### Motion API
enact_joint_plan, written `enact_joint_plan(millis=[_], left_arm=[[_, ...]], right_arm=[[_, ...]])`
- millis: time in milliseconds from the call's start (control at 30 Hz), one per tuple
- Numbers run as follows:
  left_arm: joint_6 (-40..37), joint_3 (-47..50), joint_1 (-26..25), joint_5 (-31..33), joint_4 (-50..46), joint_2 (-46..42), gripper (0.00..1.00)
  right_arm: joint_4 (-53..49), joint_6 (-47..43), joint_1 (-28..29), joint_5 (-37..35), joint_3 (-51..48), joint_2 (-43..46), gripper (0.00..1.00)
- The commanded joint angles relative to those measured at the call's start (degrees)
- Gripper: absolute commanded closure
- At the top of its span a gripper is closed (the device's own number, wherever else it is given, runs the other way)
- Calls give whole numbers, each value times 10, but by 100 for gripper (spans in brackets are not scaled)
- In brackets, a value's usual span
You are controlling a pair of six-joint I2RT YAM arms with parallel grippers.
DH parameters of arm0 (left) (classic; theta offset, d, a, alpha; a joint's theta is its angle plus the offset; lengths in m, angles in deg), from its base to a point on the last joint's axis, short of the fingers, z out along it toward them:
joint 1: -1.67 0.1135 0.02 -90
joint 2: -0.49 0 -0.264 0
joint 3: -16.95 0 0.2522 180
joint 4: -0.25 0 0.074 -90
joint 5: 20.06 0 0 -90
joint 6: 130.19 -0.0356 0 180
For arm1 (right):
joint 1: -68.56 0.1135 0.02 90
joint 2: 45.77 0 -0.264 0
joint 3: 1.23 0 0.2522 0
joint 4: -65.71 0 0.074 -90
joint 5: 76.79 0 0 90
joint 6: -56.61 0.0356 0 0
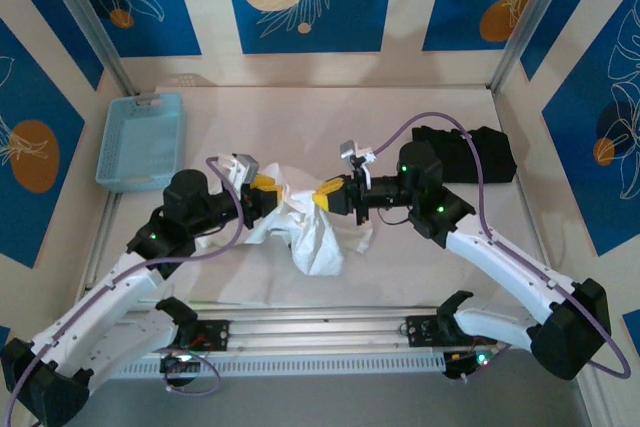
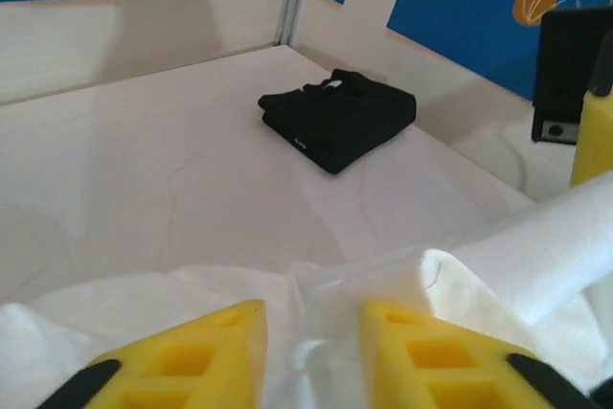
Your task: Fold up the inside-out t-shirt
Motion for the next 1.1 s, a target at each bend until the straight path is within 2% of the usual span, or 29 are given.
enact_joint_plan(millis=[0, 200, 333, 600, 733, 900, 967, 1067], left_arm=[[4, 13, 5, 22, -14, -13, 60], [9, 16, 5, 57, -74, -41, 48], [5, 13, 4, 40, -95, -58, 44], [10, 45, 4, -9, -39, -112, 32], [20, 37, 3, 0, -40, -79, 32], [19, 26, 4, 22, -24, -30, 35], [18, 26, 3, 15, -9, -13, 43], [31, 22, 3, 31, 5, 5, 63]], right_arm=[[14, 8, -1, -5, 9, -1, 100], [2, 4, -2, -26, 9, -9, 100], [-2, 4, -3, -35, 12, -16, 100], [-18, 0, -2, -54, 23, -23, 100], [-17, 4, -3, -50, 27, -27, 100], [-20, -1, -3, -51, 27, -27, 100], [-24, -5, -2, -50, 27, -26, 100], [-35, -19, -4, -49, 27, -24, 100]])
